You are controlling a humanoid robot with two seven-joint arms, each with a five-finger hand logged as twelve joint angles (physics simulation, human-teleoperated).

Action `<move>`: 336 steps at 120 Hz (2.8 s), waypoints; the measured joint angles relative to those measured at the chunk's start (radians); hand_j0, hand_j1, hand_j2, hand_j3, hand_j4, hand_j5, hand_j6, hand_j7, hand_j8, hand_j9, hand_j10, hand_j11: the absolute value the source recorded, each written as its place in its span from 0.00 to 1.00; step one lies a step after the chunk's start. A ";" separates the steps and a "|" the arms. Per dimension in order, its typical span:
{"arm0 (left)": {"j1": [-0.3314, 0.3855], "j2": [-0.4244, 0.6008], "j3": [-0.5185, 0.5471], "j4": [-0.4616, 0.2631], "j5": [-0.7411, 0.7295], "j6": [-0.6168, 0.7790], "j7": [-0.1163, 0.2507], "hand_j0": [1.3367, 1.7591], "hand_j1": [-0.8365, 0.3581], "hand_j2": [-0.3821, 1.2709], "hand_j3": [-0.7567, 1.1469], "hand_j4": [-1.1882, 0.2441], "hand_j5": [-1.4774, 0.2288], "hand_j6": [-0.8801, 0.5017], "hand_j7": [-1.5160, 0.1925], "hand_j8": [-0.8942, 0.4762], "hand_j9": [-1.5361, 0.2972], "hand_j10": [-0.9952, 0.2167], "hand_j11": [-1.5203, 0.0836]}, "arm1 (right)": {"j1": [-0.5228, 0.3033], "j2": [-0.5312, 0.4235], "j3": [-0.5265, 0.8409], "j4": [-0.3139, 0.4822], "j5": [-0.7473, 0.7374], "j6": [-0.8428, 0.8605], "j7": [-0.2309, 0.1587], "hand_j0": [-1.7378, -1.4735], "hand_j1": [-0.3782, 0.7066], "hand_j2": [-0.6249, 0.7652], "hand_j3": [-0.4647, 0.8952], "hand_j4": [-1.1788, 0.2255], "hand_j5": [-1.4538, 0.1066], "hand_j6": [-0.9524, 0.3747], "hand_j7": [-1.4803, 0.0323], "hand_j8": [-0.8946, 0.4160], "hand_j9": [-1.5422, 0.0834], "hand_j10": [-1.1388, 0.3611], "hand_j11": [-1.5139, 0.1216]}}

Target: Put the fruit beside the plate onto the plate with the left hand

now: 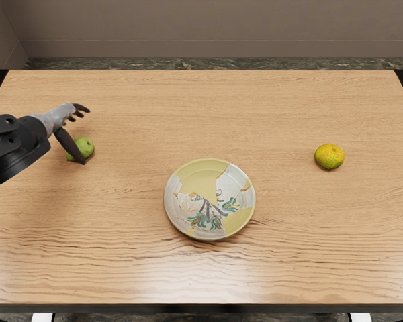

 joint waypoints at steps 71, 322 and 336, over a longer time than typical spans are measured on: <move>0.023 -0.013 0.025 -0.001 0.012 0.068 0.003 0.76 0.56 0.29 0.40 0.52 0.53 0.32 0.55 0.33 0.52 0.46 0.59 | 0.000 0.000 0.000 0.000 0.000 0.000 0.000 0.30 0.05 0.45 0.34 0.83 0.92 0.71 0.96 0.67 0.94 0.75 0.91; -0.217 -0.490 -0.029 0.011 -0.101 0.031 0.099 0.75 0.45 0.44 0.40 0.35 0.35 0.18 0.37 0.28 0.36 0.36 0.38 | 0.000 0.000 0.000 0.000 0.000 0.000 0.000 0.30 0.05 0.45 0.34 0.83 0.92 0.71 0.96 0.67 0.94 0.75 0.91; -0.227 -0.513 -0.019 0.011 -0.112 0.031 0.100 0.75 0.45 0.43 0.40 0.35 0.35 0.18 0.37 0.28 0.36 0.36 0.38 | 0.000 0.000 0.000 0.000 0.000 0.000 0.000 0.30 0.05 0.45 0.34 0.83 0.92 0.71 0.96 0.67 0.94 0.75 0.91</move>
